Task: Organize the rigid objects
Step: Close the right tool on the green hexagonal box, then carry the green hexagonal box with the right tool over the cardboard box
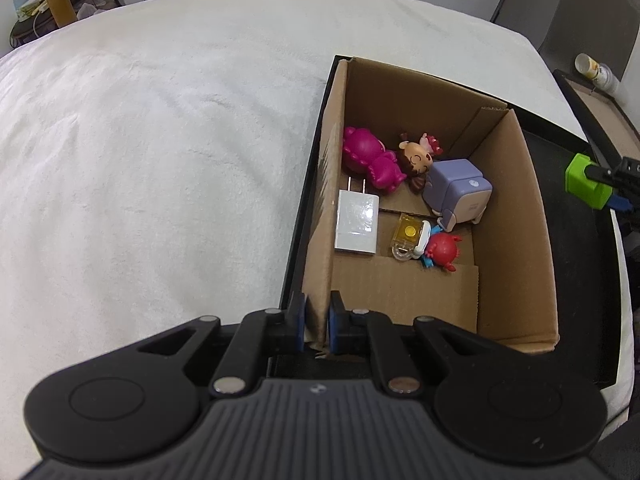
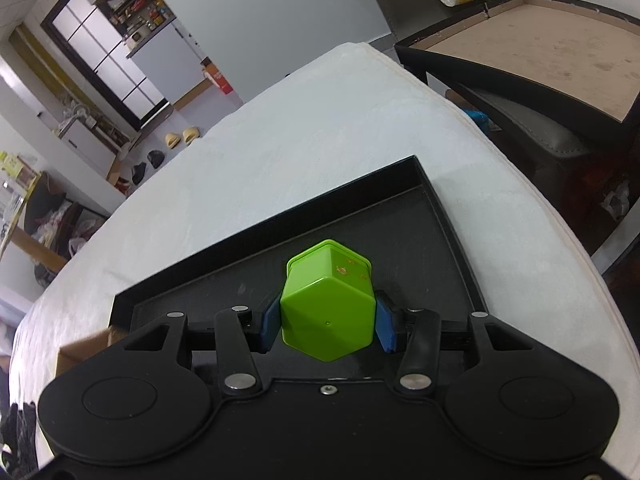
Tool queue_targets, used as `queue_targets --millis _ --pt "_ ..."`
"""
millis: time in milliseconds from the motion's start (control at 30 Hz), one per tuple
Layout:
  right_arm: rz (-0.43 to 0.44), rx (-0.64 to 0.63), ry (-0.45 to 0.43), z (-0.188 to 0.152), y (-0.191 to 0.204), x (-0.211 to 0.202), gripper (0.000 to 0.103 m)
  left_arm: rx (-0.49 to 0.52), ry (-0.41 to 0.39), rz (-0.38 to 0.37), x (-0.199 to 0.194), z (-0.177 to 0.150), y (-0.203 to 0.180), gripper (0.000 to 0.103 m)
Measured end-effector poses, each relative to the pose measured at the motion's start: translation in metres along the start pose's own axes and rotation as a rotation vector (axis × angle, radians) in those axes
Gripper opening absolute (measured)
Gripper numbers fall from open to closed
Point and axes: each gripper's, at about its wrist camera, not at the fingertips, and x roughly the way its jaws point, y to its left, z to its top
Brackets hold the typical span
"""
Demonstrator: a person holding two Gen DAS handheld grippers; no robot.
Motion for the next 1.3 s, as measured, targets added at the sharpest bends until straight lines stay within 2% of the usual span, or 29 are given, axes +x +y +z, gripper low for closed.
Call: queue_targets --millis 367,467,833,1300 --pt "0.064 -0.095 0.021 -0.02 0.042 -0.033 0.046 -0.002 -0.013 -0.031 -0.001 -0.003 0.005 0.011" --pt "0.059 -0.11 0.029 -0.024 0.049 -0.037 0.046 -0.012 -0.011 -0.042 -0.001 -0.003 0.008 0.011" --pt "0.092 -0.202 0.023 -0.022 0.095 -0.054 0.047 -0.044 -0.019 -0.069 0.0 -0.005 0.013 0.011" --pt "0.163 -0.348 0.042 -0.022 0.169 -0.052 0.047 -0.068 -0.029 -0.107 0.002 -0.007 0.022 0.012"
